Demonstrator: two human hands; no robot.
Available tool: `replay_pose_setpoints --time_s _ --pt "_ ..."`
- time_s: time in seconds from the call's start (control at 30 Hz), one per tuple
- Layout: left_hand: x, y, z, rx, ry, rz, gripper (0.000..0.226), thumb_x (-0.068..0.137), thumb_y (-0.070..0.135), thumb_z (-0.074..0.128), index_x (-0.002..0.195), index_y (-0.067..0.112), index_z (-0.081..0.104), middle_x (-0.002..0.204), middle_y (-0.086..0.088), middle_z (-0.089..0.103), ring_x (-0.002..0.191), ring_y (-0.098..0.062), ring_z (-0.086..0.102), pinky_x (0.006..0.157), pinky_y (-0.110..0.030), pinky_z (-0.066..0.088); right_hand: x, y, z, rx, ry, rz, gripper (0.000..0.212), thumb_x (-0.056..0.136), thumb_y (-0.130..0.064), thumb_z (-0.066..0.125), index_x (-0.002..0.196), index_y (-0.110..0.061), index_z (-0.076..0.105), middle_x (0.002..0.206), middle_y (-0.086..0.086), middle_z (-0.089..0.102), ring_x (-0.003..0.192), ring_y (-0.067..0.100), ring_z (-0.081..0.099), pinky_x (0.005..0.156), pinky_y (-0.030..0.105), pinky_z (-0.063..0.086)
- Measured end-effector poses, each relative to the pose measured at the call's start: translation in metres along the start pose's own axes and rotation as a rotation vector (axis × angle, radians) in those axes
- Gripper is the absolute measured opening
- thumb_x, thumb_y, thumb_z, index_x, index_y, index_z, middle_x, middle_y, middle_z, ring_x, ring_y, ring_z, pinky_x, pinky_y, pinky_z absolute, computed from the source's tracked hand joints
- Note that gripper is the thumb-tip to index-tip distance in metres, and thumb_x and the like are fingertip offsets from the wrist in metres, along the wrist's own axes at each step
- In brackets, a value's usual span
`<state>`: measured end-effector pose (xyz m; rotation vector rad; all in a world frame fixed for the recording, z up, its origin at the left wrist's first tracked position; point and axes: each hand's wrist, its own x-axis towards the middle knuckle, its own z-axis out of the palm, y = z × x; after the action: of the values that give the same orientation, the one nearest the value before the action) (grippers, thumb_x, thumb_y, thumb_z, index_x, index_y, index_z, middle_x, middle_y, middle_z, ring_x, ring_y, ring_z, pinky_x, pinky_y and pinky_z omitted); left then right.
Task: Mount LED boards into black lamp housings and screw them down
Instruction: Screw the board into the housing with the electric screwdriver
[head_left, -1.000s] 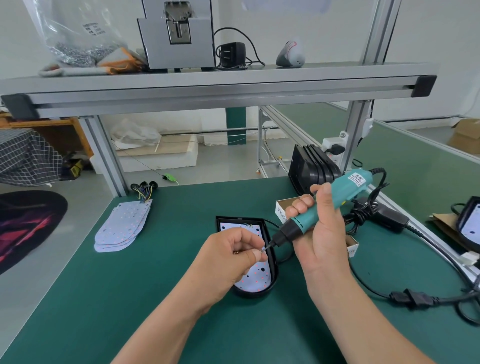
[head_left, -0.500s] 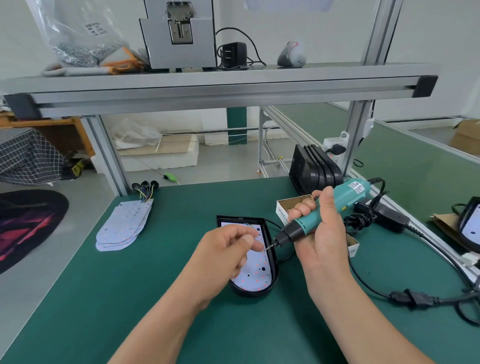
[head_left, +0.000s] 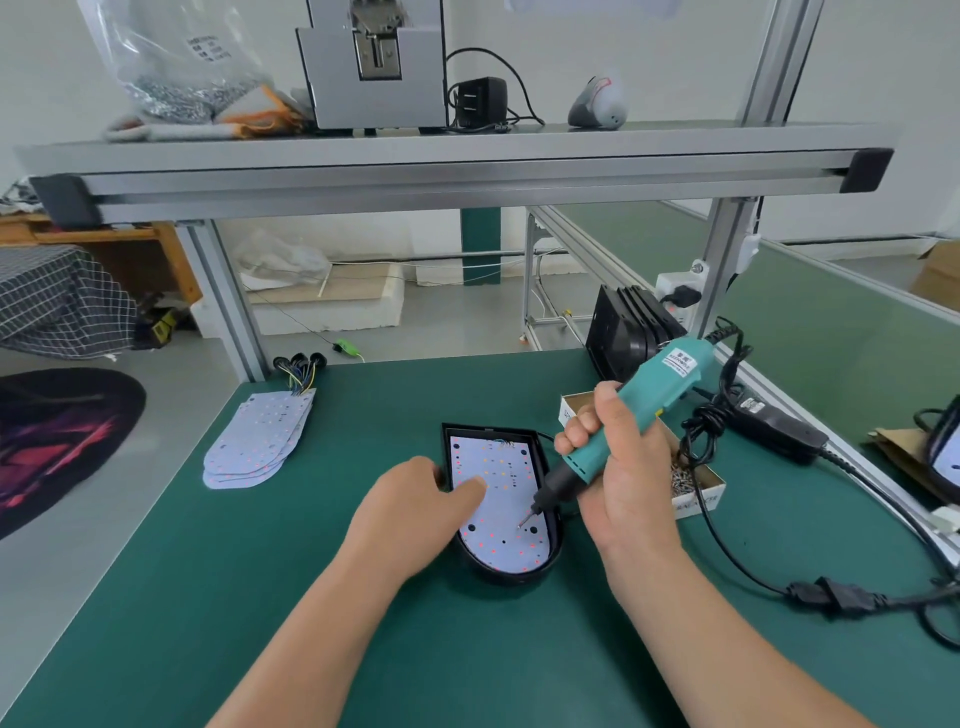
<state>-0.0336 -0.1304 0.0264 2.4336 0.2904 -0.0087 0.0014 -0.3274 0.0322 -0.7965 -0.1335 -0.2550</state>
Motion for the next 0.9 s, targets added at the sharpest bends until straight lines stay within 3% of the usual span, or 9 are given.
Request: replay_pose_setpoints --time_s 0.17,0.57,0.73,0.9 --pt "0.0 0.001 0.001 -0.009 -0.038 0.0 0.037 0.08 0.045 0.07 0.088 0.013 0.053 0.074 0.004 0.057 0.063 -0.021 0.048 0.059 -0.032 0.036 -0.002 0.007 0.002 -0.026 -0.041 0.015 0.013 0.101 -0.017 0.067 0.093 -0.02 0.057 0.071 0.001 0.046 0.058 0.016 0.048 0.057 0.029 0.048" --pt "0.003 0.0 0.006 -0.082 -0.03 0.0 0.041 0.081 0.039 0.073 0.099 0.007 0.055 0.08 0.0 0.06 0.065 -0.021 0.047 0.06 -0.033 0.037 -0.007 0.012 0.004 -0.161 -0.148 -0.032 0.012 0.095 -0.023 0.07 0.098 -0.018 0.059 0.074 0.006 0.044 0.062 0.023 0.047 0.065 0.036 0.046" --pt "0.004 0.0 0.007 -0.087 -0.037 0.003 0.037 0.081 0.038 0.073 0.087 0.014 0.045 0.075 0.003 0.047 0.062 -0.021 0.04 0.058 -0.032 0.032 -0.012 0.013 0.009 -0.245 -0.267 -0.062 0.015 0.096 -0.021 0.07 0.105 -0.016 0.06 0.071 0.004 0.051 0.062 0.026 0.051 0.066 0.037 0.049" --pt "0.006 0.0 0.008 -0.084 -0.059 0.002 0.035 0.082 0.036 0.072 0.087 0.013 0.045 0.076 0.0 0.047 0.064 -0.023 0.04 0.06 -0.033 0.033 -0.021 0.011 0.014 -0.351 -0.448 -0.1 0.009 0.099 -0.02 0.069 0.101 -0.025 0.062 0.068 0.0 0.056 0.061 0.027 0.054 0.066 0.036 0.05"
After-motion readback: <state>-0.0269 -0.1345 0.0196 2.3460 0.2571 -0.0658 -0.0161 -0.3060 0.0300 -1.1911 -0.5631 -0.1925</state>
